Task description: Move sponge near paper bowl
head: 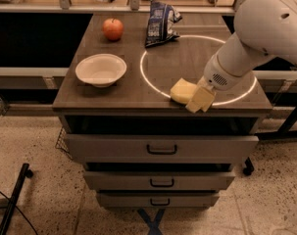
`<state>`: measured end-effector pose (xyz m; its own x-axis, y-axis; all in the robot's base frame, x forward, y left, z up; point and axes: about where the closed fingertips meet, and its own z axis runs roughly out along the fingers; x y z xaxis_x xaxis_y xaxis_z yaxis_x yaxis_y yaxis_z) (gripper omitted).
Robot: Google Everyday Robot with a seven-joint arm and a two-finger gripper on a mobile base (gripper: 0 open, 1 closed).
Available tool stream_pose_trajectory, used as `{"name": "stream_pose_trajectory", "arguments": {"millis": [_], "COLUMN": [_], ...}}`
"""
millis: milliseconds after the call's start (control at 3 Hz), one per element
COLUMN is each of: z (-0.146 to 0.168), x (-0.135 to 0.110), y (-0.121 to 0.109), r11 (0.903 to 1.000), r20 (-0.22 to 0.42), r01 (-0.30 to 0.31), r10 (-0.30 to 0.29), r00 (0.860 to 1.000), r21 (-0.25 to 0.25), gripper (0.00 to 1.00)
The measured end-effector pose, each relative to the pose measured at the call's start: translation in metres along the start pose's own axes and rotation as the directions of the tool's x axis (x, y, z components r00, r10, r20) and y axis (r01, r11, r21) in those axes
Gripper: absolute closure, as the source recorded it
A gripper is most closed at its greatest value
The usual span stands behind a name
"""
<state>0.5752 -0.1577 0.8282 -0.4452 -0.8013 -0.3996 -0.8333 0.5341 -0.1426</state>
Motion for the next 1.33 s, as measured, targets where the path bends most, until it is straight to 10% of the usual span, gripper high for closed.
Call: {"name": "stream_pose_trajectory", "arguments": {"millis": [1000, 1333], "z": [-0.003, -0.062], "x": [-0.001, -0.026], "y": [0.002, 0.043], "r11": [1.0, 0.9942], "r20": [0.005, 0.092], "r01": [0.005, 0.106], "r10": [-0.005, -0.107], "r00": [1.0, 0.99], "r21": [0.001, 0.017], "gripper": [1.0, 1.0]}}
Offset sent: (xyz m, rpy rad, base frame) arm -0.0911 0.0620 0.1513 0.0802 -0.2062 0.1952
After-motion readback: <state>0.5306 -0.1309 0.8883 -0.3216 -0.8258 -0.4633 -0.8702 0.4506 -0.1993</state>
